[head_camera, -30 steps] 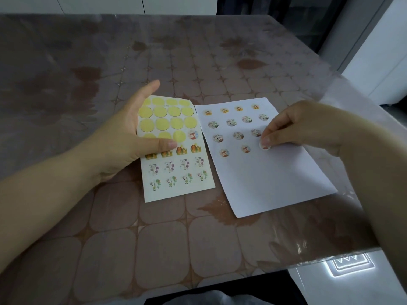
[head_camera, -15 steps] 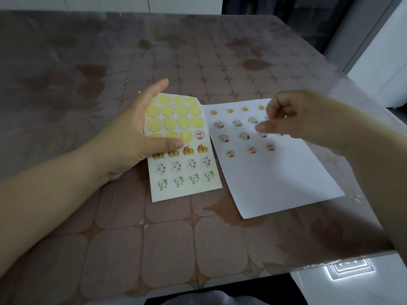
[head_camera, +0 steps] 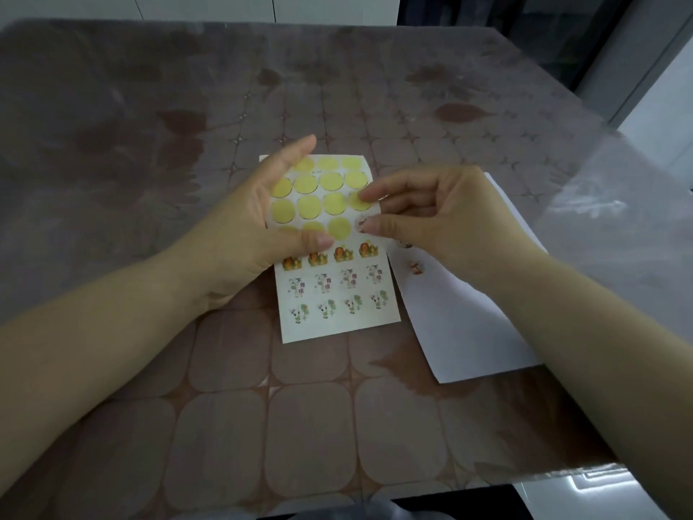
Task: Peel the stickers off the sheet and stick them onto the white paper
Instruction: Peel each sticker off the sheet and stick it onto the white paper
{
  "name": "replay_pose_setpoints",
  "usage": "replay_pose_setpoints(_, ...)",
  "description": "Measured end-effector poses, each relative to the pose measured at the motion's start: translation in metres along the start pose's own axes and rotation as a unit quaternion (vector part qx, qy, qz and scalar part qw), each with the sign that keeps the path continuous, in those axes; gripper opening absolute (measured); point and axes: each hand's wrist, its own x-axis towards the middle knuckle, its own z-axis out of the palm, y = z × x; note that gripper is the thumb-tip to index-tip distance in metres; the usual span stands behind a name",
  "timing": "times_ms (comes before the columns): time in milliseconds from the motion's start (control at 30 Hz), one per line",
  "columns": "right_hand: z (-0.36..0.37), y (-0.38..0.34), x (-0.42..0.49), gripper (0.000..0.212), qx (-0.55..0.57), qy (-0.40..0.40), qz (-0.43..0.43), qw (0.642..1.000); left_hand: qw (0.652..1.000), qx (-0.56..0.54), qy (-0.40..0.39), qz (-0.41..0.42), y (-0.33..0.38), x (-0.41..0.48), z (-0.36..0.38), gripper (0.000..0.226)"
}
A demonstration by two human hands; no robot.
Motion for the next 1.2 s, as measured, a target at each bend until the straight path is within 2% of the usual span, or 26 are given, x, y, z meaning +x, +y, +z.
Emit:
replay_pose_setpoints(167,0.0035,0.0043,-0.0005,0.018,0.025,0.023,-0.011,0.999,1.0,0.017,-0.014,0.006,0.0017,-0.0017,0.0005,0.091)
replay_pose_setpoints(300,0.004,0.0045,-0.0009,0.017,0.043,0.016,-0.032,0.998,1.0,-0.014,-0.001,-0.009,0.0065,-0.0035,0.0038,0.061)
replay_pose_setpoints(400,0.0057,0.0043,-0.0021,0.019,0.047,0.023,-0.062,0.997,0.999,-0.028,0.011,-0.025,0.008,-0.0033,0.0039,0.051)
replay_pose_setpoints(567,0.0081,0.004,-0.003,0.017,0.046,0.045,-0.087,0.994,0.998,-0.05,0.021,-0.029,0.0092,-0.0031,0.0041,0.05)
replay_pose_setpoints(800,0.0102,0.0027,-0.003,0.016,0.017,0.049,-0.082,0.995,0.997,-0.066,0.026,-0.029,0.0093,-0.0034,0.0052,0.053)
replay_pose_setpoints(1000,0.0096,0.0033,-0.0014,0.015,0.069,0.035,-0.058,0.995,0.997,-0.062,0.032,-0.019,0.0087,-0.0043,0.0057,0.056)
replay_pose_setpoints(1200,0.0083,0.0034,0.0003,0.013,0.062,0.045,-0.054,0.996,0.997,-0.065,0.033,-0.012,0.0054,-0.0038,0.0053,0.057)
